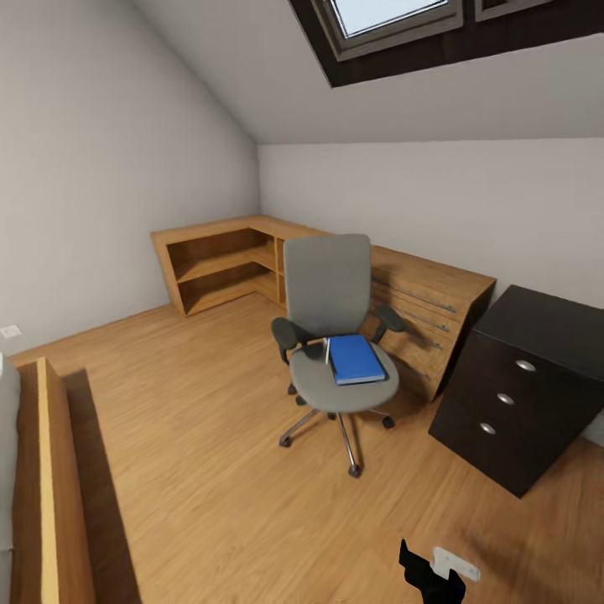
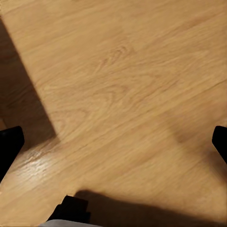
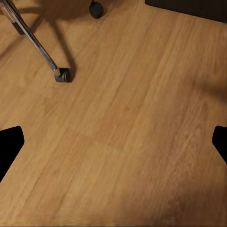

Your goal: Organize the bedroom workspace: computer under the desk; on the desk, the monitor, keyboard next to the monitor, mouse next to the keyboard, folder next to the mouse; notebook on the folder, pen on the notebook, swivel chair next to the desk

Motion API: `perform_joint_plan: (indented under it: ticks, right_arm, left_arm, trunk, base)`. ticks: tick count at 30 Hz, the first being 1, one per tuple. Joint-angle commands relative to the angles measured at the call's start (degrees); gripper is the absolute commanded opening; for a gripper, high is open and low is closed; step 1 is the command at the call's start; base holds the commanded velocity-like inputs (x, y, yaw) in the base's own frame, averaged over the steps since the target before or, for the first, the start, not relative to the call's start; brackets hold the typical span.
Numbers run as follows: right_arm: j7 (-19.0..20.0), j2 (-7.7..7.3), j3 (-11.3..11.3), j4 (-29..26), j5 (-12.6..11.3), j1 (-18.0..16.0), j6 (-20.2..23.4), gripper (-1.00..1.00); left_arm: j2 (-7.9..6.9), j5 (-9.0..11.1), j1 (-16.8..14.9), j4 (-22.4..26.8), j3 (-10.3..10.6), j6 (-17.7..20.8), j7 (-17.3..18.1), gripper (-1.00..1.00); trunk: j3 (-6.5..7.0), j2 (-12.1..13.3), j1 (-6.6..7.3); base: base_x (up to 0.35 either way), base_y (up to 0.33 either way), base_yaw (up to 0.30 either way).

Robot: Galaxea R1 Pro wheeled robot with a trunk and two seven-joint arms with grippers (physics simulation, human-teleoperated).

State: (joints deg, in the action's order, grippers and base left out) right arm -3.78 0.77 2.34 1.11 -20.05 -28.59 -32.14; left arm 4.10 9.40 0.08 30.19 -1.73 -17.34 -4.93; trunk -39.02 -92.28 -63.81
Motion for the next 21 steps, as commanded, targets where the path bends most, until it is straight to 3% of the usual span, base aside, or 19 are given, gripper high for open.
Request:
perform_joint_plan:
  ticks: [1, 11, 21]
  right_arm:
    - [-0.11, 0.02, 0.21, 0.12, 0.19, -0.06, -0.23, 1.00]
    - [-0.09, 0.10, 0.19, 0.12, 0.24, -0.06, -0.21, 1.00]
    - [-0.06, 0.22, 0.19, 0.12, 0.28, -0.06, -0.21, 1.00]
  left_arm:
    - [0.04, 0.18, 0.01, 0.05, -0.11, -0.09, 0.01, 1.00]
    - [0.04, 0.18, 0.01, 0.08, -0.11, -0.14, 0.01, 1.00]
    - [-0.03, 0.19, 0.01, 0.07, -0.11, -0.18, 0.01, 1.00]
  trunk:
    - [-0.04, -0.03, 0.03]
    - [-0.04, -0.03, 0.03]
    - [-0.04, -0.03, 0.03]
  base:
    - [-0.246, 0.000, 0.000]
    - [-0.305, 0.064, 0.000]
    - [-0.064, 0.089, 0.000]
